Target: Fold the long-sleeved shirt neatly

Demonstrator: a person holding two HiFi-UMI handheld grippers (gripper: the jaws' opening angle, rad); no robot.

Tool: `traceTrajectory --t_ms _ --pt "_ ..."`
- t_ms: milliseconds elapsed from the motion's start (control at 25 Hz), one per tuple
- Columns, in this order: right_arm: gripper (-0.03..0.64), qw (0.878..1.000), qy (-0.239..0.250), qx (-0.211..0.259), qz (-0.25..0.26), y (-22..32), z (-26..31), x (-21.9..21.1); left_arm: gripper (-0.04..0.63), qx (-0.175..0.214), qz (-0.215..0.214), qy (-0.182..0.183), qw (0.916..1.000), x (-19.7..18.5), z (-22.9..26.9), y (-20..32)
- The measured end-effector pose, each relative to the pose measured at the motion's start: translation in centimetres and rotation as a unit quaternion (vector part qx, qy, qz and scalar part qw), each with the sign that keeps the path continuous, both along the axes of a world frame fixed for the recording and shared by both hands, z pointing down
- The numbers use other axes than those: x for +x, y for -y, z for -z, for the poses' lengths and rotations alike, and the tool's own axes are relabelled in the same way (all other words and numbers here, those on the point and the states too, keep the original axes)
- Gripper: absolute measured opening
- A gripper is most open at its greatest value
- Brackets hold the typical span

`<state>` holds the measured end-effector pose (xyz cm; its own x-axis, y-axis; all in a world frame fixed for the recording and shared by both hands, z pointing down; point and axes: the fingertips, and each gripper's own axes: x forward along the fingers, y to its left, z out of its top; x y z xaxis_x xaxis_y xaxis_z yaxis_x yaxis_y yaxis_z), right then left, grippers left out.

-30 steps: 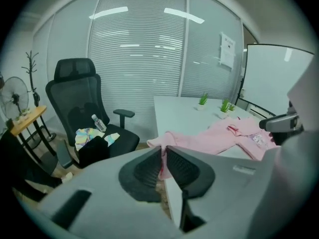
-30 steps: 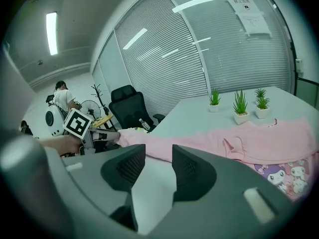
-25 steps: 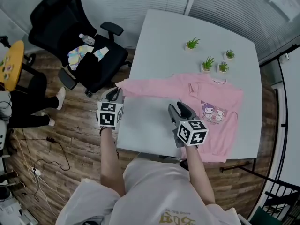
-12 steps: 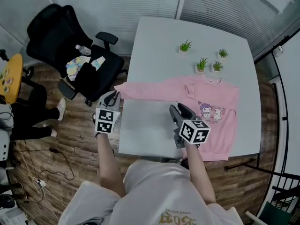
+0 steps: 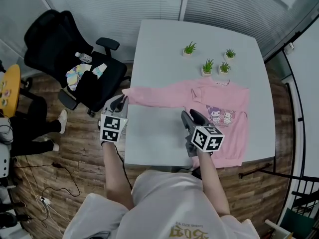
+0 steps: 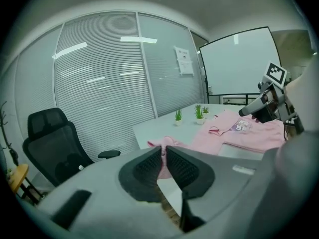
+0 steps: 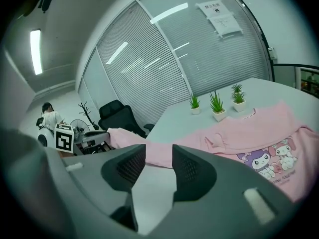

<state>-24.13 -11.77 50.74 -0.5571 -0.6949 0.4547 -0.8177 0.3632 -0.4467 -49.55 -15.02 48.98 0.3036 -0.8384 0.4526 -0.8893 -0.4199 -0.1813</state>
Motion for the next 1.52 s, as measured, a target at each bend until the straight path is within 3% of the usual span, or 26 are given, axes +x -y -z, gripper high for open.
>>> traceTrajectory --t_ms 560,1520 --pt "0.176 0.999 -0.002 0.018 -0.041 -0.5 1.2 3.9 0.032 0.004 -0.073 0.027 0.9970 6.0 3.1 0.4" --pt "0.176 0.990 -0.006 0.029 -0.136 -1.2 2.5 12.3 0.031 0.005 -0.211 0.001 0.9774 19.5 5.7 2.2"
